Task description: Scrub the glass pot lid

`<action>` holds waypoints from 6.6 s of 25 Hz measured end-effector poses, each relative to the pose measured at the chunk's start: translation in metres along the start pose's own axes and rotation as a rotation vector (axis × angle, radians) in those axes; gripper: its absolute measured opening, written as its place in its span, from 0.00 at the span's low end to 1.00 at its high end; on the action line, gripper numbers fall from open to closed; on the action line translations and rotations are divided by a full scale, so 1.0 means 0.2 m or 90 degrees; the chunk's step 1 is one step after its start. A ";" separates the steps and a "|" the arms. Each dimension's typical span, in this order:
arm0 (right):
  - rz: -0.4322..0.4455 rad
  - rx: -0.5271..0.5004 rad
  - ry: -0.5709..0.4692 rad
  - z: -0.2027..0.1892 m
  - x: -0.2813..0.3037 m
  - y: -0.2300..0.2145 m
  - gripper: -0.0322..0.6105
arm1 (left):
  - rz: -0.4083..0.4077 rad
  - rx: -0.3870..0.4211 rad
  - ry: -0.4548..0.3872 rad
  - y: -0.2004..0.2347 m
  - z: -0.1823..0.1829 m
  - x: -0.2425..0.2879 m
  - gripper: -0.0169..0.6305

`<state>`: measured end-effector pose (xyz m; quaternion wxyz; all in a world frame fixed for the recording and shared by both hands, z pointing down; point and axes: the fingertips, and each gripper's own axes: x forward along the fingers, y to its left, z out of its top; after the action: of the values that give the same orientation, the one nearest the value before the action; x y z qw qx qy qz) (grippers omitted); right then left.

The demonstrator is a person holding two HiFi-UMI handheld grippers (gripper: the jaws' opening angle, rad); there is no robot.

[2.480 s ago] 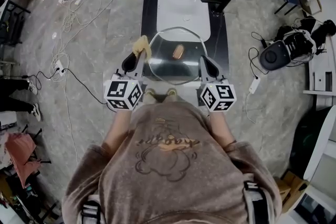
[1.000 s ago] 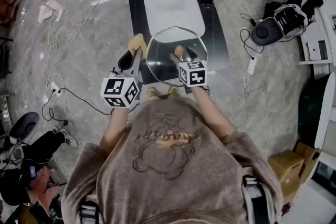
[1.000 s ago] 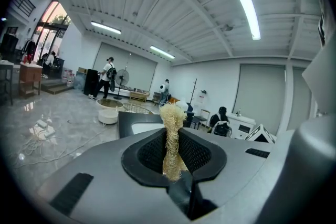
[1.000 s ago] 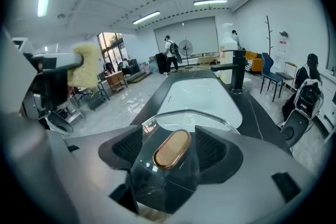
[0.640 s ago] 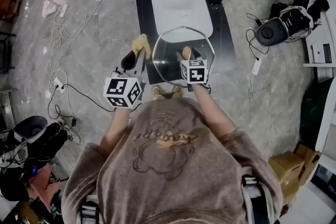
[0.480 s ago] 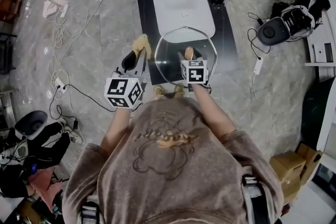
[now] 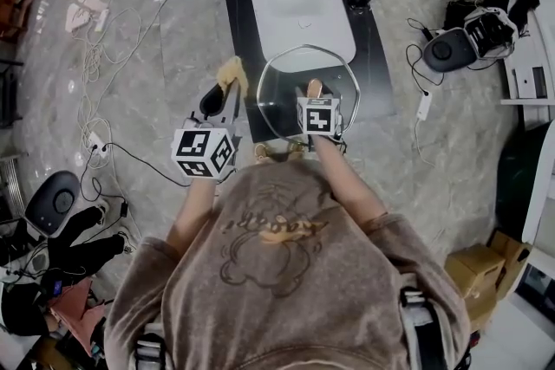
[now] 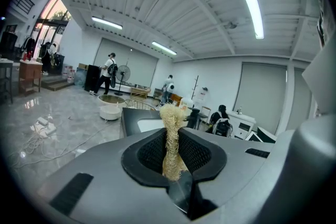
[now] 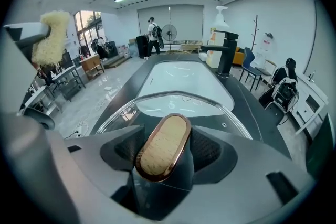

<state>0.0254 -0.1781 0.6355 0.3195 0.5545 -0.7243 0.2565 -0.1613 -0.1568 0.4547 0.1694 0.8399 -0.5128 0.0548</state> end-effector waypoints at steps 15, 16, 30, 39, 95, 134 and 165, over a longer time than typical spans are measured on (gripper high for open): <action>0.010 -0.003 0.020 -0.06 -0.04 0.00 0.42 | 0.000 -0.017 -0.011 0.04 0.02 0.03 0.13; 0.014 -0.011 0.021 -0.07 -0.05 0.00 0.42 | -0.001 -0.017 -0.012 0.04 0.02 0.03 0.13; 0.076 -0.129 0.027 -0.10 -0.10 -0.05 0.32 | -0.009 -0.021 -0.012 -0.05 0.01 0.07 0.13; 0.084 -0.158 0.030 -0.05 -0.06 -0.05 0.33 | -0.004 -0.027 -0.012 -0.07 0.01 0.08 0.13; 0.720 0.657 -0.392 0.58 -0.85 -0.23 0.32 | -0.381 0.000 -0.057 -1.01 0.44 0.19 0.13; 0.787 0.660 -0.401 0.59 -0.96 -0.12 0.32 | -0.234 0.023 0.114 -0.60 -0.10 0.65 0.13; 0.732 0.703 -0.444 0.60 -0.86 -0.28 0.32 | -0.476 -0.030 0.133 -1.09 0.14 0.14 0.13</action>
<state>0.0883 -0.1691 0.4293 -0.4146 0.2251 -0.7204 0.5083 0.0409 -0.0988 0.3851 0.2482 0.9546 -0.1524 0.0629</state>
